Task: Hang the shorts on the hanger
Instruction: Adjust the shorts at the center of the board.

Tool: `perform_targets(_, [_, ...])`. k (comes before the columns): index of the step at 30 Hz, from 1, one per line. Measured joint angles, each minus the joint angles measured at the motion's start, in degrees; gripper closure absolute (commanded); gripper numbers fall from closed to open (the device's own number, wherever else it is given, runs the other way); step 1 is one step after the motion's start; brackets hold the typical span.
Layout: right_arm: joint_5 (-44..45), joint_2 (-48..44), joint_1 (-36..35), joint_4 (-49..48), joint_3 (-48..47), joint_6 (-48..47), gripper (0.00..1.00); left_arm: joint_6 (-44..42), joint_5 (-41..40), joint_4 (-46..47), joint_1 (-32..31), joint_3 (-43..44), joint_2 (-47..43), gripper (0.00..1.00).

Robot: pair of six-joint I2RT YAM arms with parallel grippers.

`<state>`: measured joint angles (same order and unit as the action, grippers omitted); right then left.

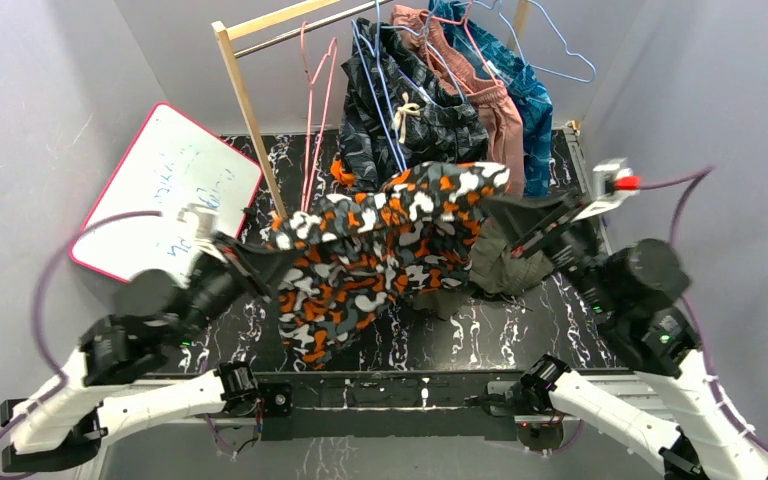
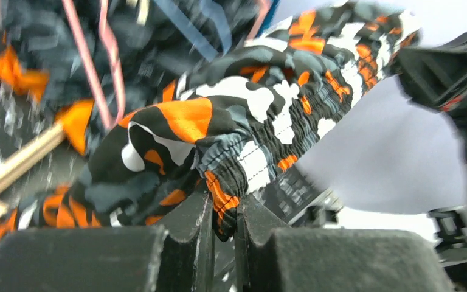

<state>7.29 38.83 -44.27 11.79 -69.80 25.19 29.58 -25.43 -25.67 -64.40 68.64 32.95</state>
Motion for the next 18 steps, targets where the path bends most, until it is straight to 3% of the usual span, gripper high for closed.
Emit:
perform_targets(5, [3.50,-4.44,0.04,8.61,16.00,2.97,1.00,6.19,-0.55,-9.09,0.00,-17.40,-3.48,1.00])
perform_targets(8, [4.59,-2.01,0.02,16.90,16.44,3.08,1.00,6.01,-2.23,-13.09,0.00,-17.03,-3.91,1.00])
perform_targets(11, [4.57,3.48,-0.11,20.11,6.86,1.77,1.00,0.90,-5.03,-13.09,-0.02,-6.67,-1.11,1.00])
perform_targets(13, [4.11,10.08,-0.09,19.85,-6.40,0.11,1.00,-4.02,-5.88,-11.56,-0.07,6.86,4.87,1.00])
perform_targets(15, [3.26,15.06,-0.07,15.78,-17.55,-1.29,1.00,-8.31,-5.70,-7.72,-0.07,21.07,12.11,1.00])
perform_targets(18, [1.29,16.35,-0.07,7.78,-25.44,-2.16,1.00,-11.45,-3.63,-2.58,-0.07,30.32,16.92,1.00])
